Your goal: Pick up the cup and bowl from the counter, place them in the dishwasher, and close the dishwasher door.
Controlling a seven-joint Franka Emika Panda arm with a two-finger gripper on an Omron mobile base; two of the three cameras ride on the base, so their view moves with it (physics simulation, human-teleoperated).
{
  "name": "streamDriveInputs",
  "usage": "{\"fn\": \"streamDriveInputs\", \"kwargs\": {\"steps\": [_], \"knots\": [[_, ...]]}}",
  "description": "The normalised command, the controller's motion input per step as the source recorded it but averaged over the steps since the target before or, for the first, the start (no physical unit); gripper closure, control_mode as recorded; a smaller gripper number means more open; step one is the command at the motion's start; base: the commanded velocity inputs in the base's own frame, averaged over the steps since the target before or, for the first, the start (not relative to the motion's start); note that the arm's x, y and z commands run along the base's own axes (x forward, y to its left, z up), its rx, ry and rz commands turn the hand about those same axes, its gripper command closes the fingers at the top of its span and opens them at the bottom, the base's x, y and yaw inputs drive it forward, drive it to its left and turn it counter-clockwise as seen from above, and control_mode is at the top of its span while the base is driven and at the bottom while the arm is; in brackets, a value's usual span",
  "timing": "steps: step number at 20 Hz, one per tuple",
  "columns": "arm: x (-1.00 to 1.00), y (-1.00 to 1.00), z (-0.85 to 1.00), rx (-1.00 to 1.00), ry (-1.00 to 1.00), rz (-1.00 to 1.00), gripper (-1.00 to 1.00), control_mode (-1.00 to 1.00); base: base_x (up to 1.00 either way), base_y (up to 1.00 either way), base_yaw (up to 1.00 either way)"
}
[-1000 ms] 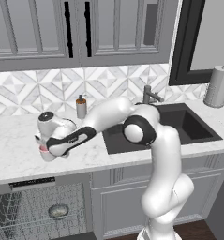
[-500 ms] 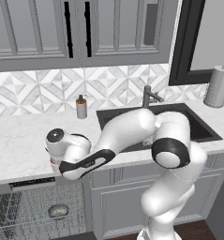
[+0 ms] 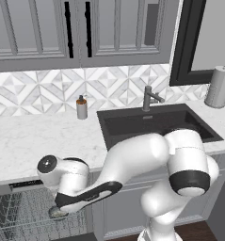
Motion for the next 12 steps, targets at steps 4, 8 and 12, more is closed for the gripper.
{"fn": "streamDriveInputs", "kwargs": {"steps": [4,8,12], "knots": [[-1.0,0.17,-0.15,0.0,0.12,-0.25,1.0,-1.0,0.0,0.0,0.0],[-0.79,0.63,-0.65,-0.01,0.04,-0.18,1.0,-1.0,0.0,0.0,0.0],[-0.16,0.72,-0.66,0.0,-0.22,-0.01,1.0,-1.0,0.0,0.0,0.0]]}}
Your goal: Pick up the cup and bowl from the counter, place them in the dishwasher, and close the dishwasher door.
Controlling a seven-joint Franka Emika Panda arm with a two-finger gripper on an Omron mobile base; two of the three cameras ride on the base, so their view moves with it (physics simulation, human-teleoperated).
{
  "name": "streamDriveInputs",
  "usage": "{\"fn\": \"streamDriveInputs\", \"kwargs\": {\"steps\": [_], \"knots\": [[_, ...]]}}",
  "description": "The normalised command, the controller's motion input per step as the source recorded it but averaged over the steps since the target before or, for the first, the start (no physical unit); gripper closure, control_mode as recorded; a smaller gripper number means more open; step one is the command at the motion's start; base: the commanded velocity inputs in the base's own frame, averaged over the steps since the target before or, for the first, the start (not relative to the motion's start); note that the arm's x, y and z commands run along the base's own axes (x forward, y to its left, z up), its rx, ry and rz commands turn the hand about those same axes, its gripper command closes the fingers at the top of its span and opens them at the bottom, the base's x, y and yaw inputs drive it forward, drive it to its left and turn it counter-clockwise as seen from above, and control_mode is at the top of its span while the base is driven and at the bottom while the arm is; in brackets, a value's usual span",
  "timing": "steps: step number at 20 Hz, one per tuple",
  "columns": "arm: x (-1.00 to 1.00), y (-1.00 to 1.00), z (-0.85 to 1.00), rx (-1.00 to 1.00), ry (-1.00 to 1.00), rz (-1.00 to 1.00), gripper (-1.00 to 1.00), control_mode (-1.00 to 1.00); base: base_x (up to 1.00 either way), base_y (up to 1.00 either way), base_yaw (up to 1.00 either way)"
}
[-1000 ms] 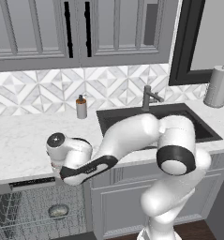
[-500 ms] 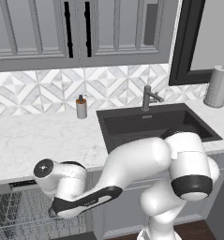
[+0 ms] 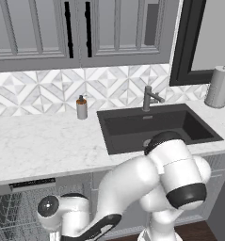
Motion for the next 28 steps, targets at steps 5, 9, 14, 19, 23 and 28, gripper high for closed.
{"fn": "streamDriveInputs", "kwargs": {"steps": [5,9,14,19,23,28], "knots": [[0.0,0.85,-0.43,0.0,-0.23,0.0,1.0,-1.0,0.0,0.0,0.0],[0.0,0.73,-0.08,0.01,-0.03,-0.01,1.0,-1.0,0.0,0.0,0.0],[0.06,0.71,-0.09,0.0,-0.03,-0.14,1.0,-1.0,0.0,0.0,0.0],[0.07,0.28,-0.29,0.12,-0.01,-0.21,1.0,-1.0,0.0,0.0,0.0],[0.0,0.16,0.0,0.02,-0.04,-0.27,1.0,-1.0,0.0,0.0,0.0],[0.08,0.0,0.0,0.15,0.04,-0.19,1.0,-1.0,0.0,0.0,0.0]]}}
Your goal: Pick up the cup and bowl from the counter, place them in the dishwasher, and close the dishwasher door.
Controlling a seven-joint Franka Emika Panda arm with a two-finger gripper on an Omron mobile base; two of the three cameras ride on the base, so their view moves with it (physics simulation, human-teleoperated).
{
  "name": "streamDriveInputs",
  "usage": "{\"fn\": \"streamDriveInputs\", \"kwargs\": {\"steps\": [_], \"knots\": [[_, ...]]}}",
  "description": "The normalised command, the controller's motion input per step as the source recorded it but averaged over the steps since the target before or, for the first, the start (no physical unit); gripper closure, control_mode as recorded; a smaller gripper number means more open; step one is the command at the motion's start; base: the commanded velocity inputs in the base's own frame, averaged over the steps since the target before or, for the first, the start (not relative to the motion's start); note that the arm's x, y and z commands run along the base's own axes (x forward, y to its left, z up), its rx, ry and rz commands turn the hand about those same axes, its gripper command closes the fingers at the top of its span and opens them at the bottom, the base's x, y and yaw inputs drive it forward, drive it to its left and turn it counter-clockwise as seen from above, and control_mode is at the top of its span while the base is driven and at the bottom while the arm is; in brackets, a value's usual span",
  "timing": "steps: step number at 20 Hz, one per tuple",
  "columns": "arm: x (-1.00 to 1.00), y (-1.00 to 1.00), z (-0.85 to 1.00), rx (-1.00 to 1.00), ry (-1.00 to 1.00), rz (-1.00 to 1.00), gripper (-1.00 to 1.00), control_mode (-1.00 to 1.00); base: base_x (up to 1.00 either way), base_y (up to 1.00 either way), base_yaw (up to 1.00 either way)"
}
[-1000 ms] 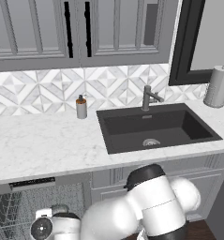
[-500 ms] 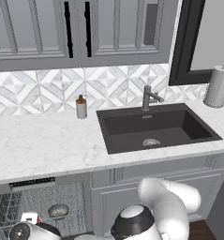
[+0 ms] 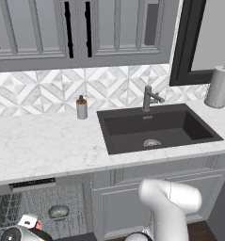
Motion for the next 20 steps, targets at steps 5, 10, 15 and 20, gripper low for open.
{"fn": "streamDriveInputs", "kwargs": {"steps": [5,10,15,20], "knots": [[0.19,-0.12,-0.03,0.14,0.05,-0.02,1.0,-1.0,0.0,0.0,0.0],[0.29,-0.1,-0.21,0.09,-0.05,0.0,1.0,-1.0,0.0,0.0,0.0],[0.38,0.02,-0.15,0.07,-0.03,-0.02,1.0,-1.0,0.0,0.0,0.0],[0.43,0.0,-0.05,0.03,0.0,-0.03,1.0,-1.0,0.0,0.0,0.0]]}}
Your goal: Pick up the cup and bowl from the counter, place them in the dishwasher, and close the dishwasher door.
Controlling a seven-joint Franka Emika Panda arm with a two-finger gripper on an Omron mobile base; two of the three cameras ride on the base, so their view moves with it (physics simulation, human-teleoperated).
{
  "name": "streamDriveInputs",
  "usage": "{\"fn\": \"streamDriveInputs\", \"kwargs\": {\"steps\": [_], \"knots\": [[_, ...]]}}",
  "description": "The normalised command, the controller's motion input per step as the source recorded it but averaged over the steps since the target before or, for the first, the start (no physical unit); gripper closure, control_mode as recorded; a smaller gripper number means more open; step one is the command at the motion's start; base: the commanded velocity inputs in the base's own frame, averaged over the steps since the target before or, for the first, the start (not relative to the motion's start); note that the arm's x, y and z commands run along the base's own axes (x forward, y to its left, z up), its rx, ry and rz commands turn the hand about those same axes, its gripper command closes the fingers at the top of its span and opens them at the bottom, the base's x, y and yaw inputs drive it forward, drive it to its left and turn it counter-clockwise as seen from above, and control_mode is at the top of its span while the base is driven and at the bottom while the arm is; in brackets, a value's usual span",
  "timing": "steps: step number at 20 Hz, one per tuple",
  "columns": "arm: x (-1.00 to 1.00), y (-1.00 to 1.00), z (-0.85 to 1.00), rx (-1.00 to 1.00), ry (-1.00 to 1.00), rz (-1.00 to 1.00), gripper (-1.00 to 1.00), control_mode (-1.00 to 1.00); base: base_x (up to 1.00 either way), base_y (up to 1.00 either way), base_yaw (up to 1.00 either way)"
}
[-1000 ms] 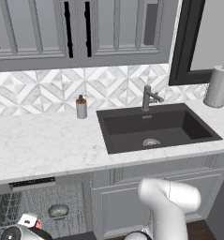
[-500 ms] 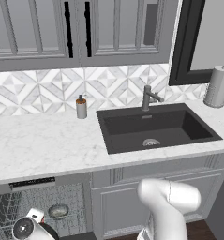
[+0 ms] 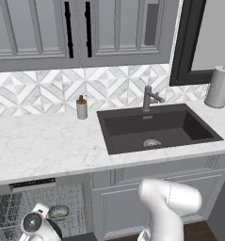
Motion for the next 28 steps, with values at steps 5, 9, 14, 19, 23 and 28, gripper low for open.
{"fn": "streamDriveInputs", "kwargs": {"steps": [5,9,14,19,23,28], "knots": [[0.49,0.0,-0.2,0.01,-0.01,0.0,1.0,-1.0,0.0,0.0,0.0],[0.51,0.0,-0.24,0.0,-0.03,0.0,1.0,-1.0,0.0,0.0,0.0],[0.5,0.0,-0.29,0.0,-0.05,0.0,1.0,-1.0,0.0,0.0,0.0],[0.42,0.0,-0.32,0.0,-0.03,0.0,1.0,-1.0,0.0,0.0,0.0],[0.19,0.0,-0.35,0.0,0.0,0.0,1.0,-1.0,0.0,0.0,0.0],[0.14,0.01,-0.49,0.0,0.0,0.0,1.0,-1.0,0.0,0.0,0.0]]}}
